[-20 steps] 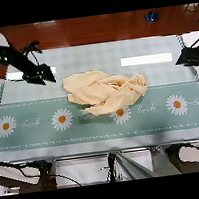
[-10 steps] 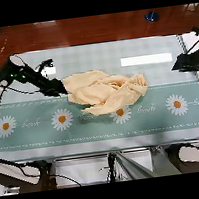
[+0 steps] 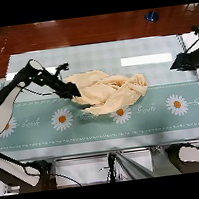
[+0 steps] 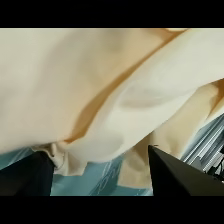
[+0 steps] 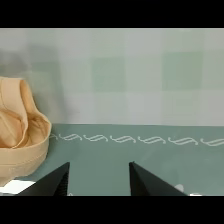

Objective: Fold the shirts.

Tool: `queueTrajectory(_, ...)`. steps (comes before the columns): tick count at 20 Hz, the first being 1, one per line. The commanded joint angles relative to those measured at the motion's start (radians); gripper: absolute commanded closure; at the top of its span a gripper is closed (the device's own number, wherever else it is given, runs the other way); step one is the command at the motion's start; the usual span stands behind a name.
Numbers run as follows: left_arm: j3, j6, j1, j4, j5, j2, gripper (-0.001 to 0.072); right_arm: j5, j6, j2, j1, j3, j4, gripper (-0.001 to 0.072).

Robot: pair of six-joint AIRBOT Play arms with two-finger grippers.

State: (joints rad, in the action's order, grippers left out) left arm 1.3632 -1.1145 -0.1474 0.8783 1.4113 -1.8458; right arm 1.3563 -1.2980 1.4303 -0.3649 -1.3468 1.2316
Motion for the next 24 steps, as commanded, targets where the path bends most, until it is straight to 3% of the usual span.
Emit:
queueTrajectory(1, 0.002, -0.009, -0.08, -0.002, -0.094, -0.017, 0.0017, 0.002, -0.002, 0.0, 0.001, 0.001, -0.005, 0.0276)
queueTrajectory(2, 0.007, -0.026, -0.097, -0.001, -0.106, -0.019, 0.0065, 0.002, -0.002, 0.0, 0.001, 0.001, -0.005, 0.0277)
queueTrajectory(3, 0.008, -0.032, -0.106, -0.001, -0.115, -0.018, 0.0267, 0.003, -0.002, 0.0, 0.001, 0.001, -0.005, 0.0277)
queueTrajectory(4, 0.011, -0.031, -0.11, -0.001, -0.117, -0.018, 0.0611, 0.004, -0.002, -0.001, 0.001, 0.001, -0.005, 0.0276)
queueTrajectory(5, 0.015, -0.031, -0.111, -0.001, -0.117, -0.018, 0.0653, 0.008, -0.002, -0.001, 0.001, 0.001, -0.005, 0.0276)
queueTrajectory(11, 0.036, -0.032, -0.083, 0.0, -0.046, -0.015, 0.0654, 0.019, 0.023, 0.018, 0.0, 0.039, -0.008, 0.0269)
queueTrajectory(13, 0.036, -0.031, -0.082, 0.003, -0.03, -0.015, 0.0654, 0.047, 0.063, 0.047, 0.0, 0.104, -0.112, 0.0168)
queueTrajectory(17, 0.036, -0.035, -0.084, 0.003, -0.029, -0.013, 0.0654, 0.002, 0.157, 0.082, 0.001, 0.259, -0.396, 0.0157)
queueTrajectory(24, 0.036, -0.035, -0.084, 0.003, -0.03, 0.007, 0.0655, -0.105, 0.171, 0.084, 0.009, 0.379, -0.459, 0.0157)
